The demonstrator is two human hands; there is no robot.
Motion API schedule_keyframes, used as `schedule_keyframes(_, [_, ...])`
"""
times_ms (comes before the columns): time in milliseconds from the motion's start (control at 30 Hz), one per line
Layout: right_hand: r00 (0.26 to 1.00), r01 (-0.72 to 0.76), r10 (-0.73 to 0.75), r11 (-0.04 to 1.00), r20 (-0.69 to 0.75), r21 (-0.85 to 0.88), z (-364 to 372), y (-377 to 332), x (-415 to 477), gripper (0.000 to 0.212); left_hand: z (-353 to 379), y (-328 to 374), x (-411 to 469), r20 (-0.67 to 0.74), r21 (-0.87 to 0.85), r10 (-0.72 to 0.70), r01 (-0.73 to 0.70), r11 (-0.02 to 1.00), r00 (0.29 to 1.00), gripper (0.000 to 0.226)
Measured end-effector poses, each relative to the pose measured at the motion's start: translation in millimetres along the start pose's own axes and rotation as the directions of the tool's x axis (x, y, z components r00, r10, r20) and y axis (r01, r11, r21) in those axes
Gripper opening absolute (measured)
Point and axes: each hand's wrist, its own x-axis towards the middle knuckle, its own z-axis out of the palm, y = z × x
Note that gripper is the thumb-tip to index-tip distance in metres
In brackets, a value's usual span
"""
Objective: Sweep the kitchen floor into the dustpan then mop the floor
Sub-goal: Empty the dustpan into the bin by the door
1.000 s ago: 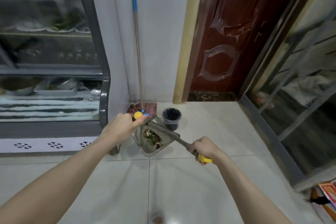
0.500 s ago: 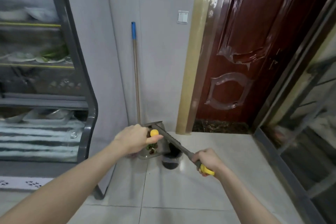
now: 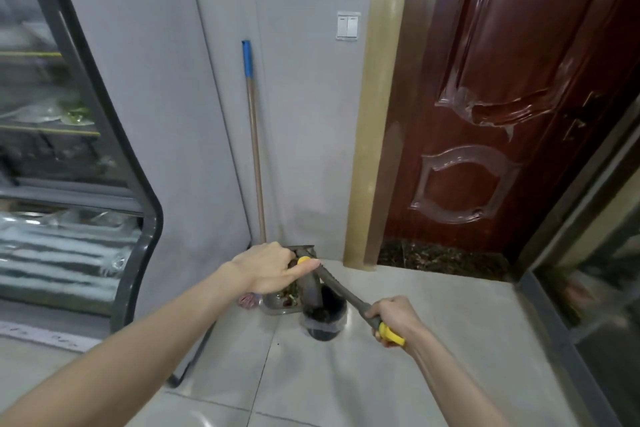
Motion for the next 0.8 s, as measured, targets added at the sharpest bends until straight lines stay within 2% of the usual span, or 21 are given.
schedule_keyframes(133, [0.999, -0.01, 0.011, 1.0, 0.042, -0.016, -34.2, -1.1, 19.2, 0.015, 4.7, 31.4, 22.0, 0.031, -0.037, -0.05, 0.051, 0.998, 0.998, 0.101])
schedule_keyframes(233, [0.998, -0.021, 0.023, 0.999, 0.053, -0.033, -63.7, 2.8, 37.2, 0.02, 9.2, 59.1, 43.1, 0.139, -0.088, -0.099, 0.112, 0.99, 0.985, 0.1])
schedule_keyframes(433, [0.995, -0.052, 0.053, 0.999, 0.09, -0.012, -93.4, 9.0, 63.9, 0.012, 6.2, 100.6, 69.1, 0.346, -0.211, -0.151, 0.234, 0.949, 0.926, 0.065])
schedule_keyframes(567, [0.991, -0.075, 0.074, 0.997, 0.112, 0.006, -105.3, 8.3, 73.7, 0.012, 1.3, 109.1, 90.9, 0.417, -0.206, -0.175, 0.28, 0.938, 0.892, 0.087])
schedule_keyframes(733, [0.99, -0.109, 0.105, 0.994, 0.091, 0.03, -124.7, 9.1, 83.2, 0.01, -5.5, 125.2, 108.1, 0.421, -0.191, -0.147, 0.246, 0.95, 0.895, 0.069])
schedule_keyframes(800, [0.99, -0.122, 0.118, 0.991, 0.083, 0.048, -127.8, 9.7, 84.5, 0.012, 3.7, 131.9, 109.4, 0.45, -0.158, -0.141, 0.234, 0.959, 0.882, 0.069])
